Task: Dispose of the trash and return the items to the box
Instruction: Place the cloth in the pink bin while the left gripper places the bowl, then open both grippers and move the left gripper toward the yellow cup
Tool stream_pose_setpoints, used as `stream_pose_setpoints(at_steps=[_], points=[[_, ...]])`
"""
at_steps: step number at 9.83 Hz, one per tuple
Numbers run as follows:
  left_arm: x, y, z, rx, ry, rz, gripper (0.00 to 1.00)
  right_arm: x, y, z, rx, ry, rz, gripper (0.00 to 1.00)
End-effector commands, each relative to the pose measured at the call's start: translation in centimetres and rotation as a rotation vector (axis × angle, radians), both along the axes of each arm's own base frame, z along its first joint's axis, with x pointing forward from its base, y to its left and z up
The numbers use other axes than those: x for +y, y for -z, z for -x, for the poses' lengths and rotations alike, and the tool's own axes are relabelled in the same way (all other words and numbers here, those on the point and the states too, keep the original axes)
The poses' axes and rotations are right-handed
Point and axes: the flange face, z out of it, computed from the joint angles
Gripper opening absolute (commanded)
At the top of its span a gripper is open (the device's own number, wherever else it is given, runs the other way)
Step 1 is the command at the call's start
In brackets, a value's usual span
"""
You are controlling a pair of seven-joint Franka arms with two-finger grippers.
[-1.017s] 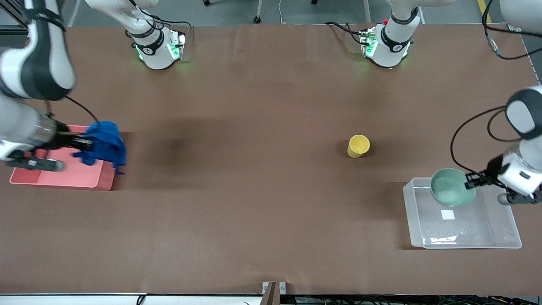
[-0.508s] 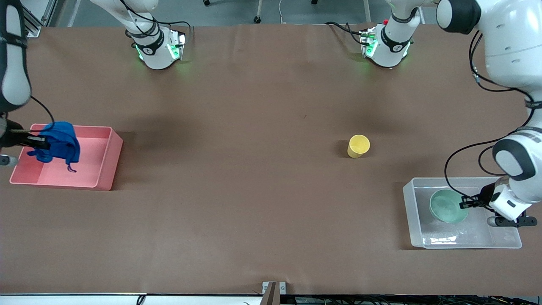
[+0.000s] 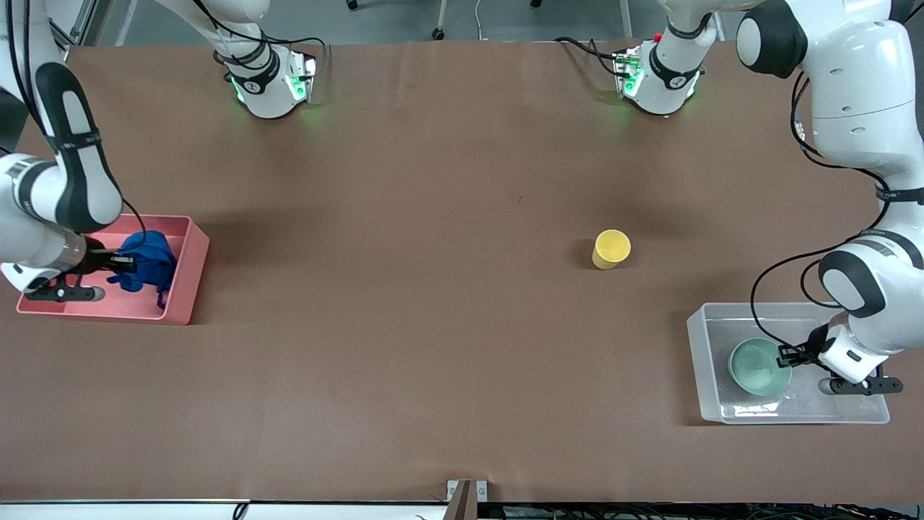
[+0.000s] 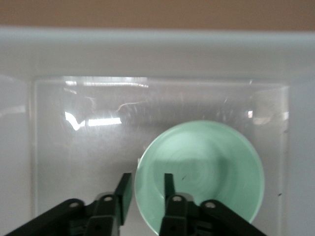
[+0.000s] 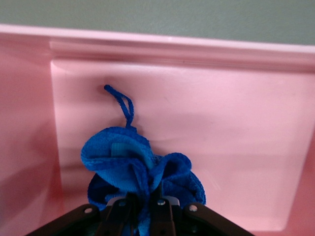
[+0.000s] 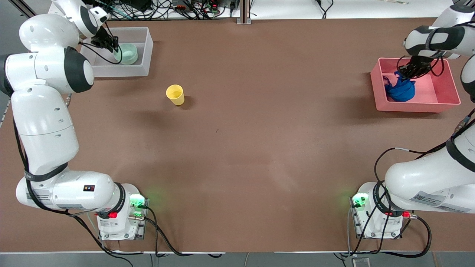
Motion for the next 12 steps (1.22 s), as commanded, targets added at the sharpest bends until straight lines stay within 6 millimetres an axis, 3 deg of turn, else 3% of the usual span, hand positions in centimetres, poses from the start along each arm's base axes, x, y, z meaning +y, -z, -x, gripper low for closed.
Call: stream_pose_setpoints(at_steps=[1,3,5,7,8,10,12], points=[[-2.1,-7.1,0.1,-0.059,0.051,0.0,1.0,0.4,0.5,-0.3,-0.007,-0.022,-0.001,0.99],[-4.2,-14.6,2.6,-0.052,0.09,0.021,1.0,0.5,-0.8,-0.8,-0.022,-0.019,0.003,1.0],[-7.3,-20.3,7.4,-0.012,0.109,0.008,1.0,1.2,-10.3,-1.6,-0.082,-0.015,0.019,1.0],[-10.3,-22.0,14.1,0.023,0.111,0.002,1.0,5.7,-19.0,-2.0,-0.156,0.1,-0.014,1.0],[-12.5,-22.1,16.6,0.039,0.115,0.004,1.0,7.6,-21.9,-1.9,-0.164,0.151,-0.013,1.0],[-17.4,-18.8,20.3,0.12,0.166,-0.003,1.0,12.9,-28.0,-1.9,-0.154,0.251,-0.012,1.0],[-22.0,-14.1,22.3,0.206,0.256,-0.018,1.0,13.7,-36.1,-1.7,-0.168,0.247,-0.013,1.0]])
